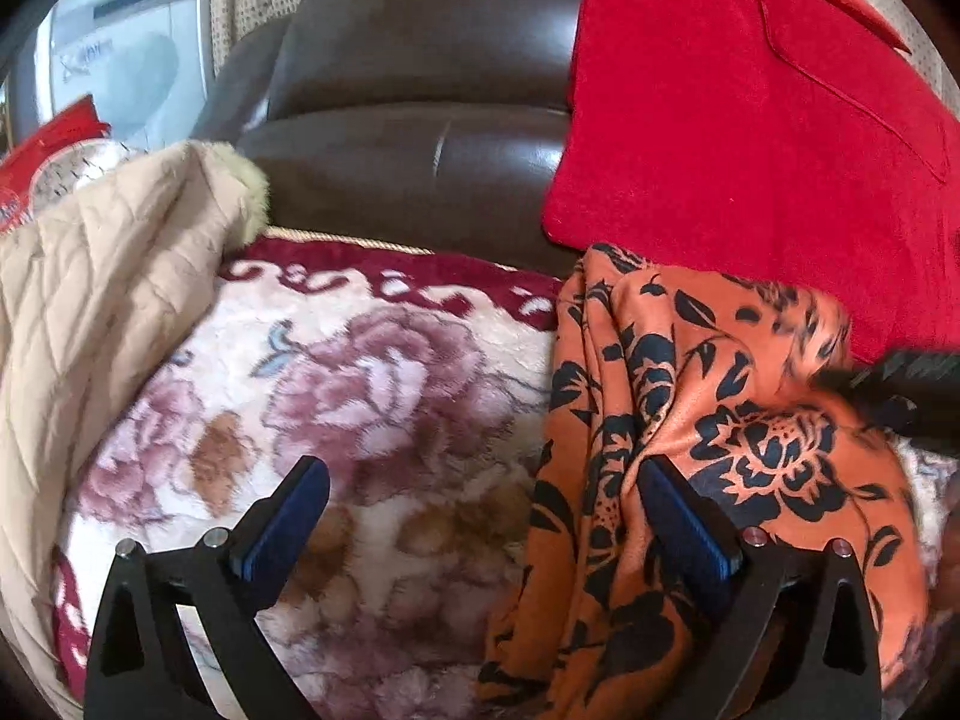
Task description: Fold small clothes
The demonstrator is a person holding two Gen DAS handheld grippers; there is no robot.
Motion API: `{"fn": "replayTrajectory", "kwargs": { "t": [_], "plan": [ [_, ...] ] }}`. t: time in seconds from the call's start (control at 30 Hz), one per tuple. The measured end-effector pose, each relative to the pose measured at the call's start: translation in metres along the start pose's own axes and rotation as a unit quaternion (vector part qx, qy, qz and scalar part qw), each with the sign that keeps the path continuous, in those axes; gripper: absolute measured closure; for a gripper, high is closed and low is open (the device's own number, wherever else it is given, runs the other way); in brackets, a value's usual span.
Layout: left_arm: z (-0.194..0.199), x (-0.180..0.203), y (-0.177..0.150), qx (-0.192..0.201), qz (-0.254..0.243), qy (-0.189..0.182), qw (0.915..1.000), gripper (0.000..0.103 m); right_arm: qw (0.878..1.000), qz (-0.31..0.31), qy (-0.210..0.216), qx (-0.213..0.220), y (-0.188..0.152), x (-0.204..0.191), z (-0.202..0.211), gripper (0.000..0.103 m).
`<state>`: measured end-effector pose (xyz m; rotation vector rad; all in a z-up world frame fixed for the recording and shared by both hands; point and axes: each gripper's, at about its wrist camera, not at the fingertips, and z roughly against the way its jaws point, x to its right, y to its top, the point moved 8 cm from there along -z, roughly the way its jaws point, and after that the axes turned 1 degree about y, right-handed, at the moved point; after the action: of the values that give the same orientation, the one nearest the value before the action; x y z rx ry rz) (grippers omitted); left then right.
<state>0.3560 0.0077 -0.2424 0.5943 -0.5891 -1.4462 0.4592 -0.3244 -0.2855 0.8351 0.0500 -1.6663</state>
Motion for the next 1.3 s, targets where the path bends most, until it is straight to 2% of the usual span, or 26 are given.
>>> {"fn": "replayTrajectory", "kwargs": {
  "t": [0.07,0.17,0.27,0.33,0.43,0.53,0.63,0.7,0.8,0.9,1.0,1.17,1.23,1.3],
  "plan": [
    [0.001,0.0,0.001,0.002,-0.005,0.008,0.9999,0.0,0.999,0.019,-0.03,-0.014,-0.005,0.005,-0.019,0.05],
    [0.003,-0.001,0.003,-0.004,0.005,0.002,1.0,0.0,0.998,0.033,-0.04,-0.018,-0.001,-0.003,-0.011,0.049],
    [0.013,-0.006,0.006,0.002,0.023,-0.006,0.9997,0.001,0.998,0.047,-0.031,-0.011,-0.005,-0.011,0.011,0.05],
    [0.023,-0.011,0.011,0.027,0.016,0.018,0.9994,0.001,0.999,0.039,-0.002,0.005,-0.014,-0.015,0.036,0.05],
    [0.039,-0.012,0.015,0.054,0.006,0.017,0.9984,0.001,0.998,0.055,0.021,0.018,-0.036,-0.023,0.068,0.05],
    [0.039,-0.002,0.009,0.051,-0.024,0.025,0.9981,0.001,0.997,0.072,0.031,0.02,-0.067,-0.026,0.085,0.05],
    [0.024,0.007,0.0,0.035,-0.066,0.062,0.9953,0.001,0.996,0.082,0.025,-0.01,-0.099,-0.021,0.071,0.049],
    [0.02,0.002,-0.001,0.032,-0.056,0.062,0.996,0.0,0.993,0.118,0.006,0.006,-0.104,-0.024,0.064,0.049],
    [0.019,-0.006,-0.001,0.022,-0.029,0.048,0.9982,0.0,0.994,0.105,0.014,-0.017,-0.09,-0.03,0.068,0.048],
    [0.015,-0.007,-0.003,0.015,-0.021,0.041,0.9988,0.0,0.994,0.103,0.018,0.01,-0.053,-0.034,0.077,0.048],
    [0.013,-0.006,-0.003,0.018,-0.027,0.04,0.9987,0.0,0.997,0.069,0.025,0.029,-0.013,-0.033,0.07,0.048],
    [0.01,-0.005,-0.003,0.018,-0.03,0.034,0.9988,0.0,1.0,0.008,0.024,0.019,0.035,-0.026,0.026,0.048],
    [0.008,-0.006,-0.002,0.019,-0.033,0.03,0.9988,0.0,1.0,-0.014,0.022,-0.003,0.043,-0.021,-0.001,0.048],
    [0.007,-0.006,-0.002,0.018,-0.033,0.026,0.999,0.0,0.999,-0.026,0.001,-0.039,0.04,-0.011,-0.032,0.047]
  ]
}}
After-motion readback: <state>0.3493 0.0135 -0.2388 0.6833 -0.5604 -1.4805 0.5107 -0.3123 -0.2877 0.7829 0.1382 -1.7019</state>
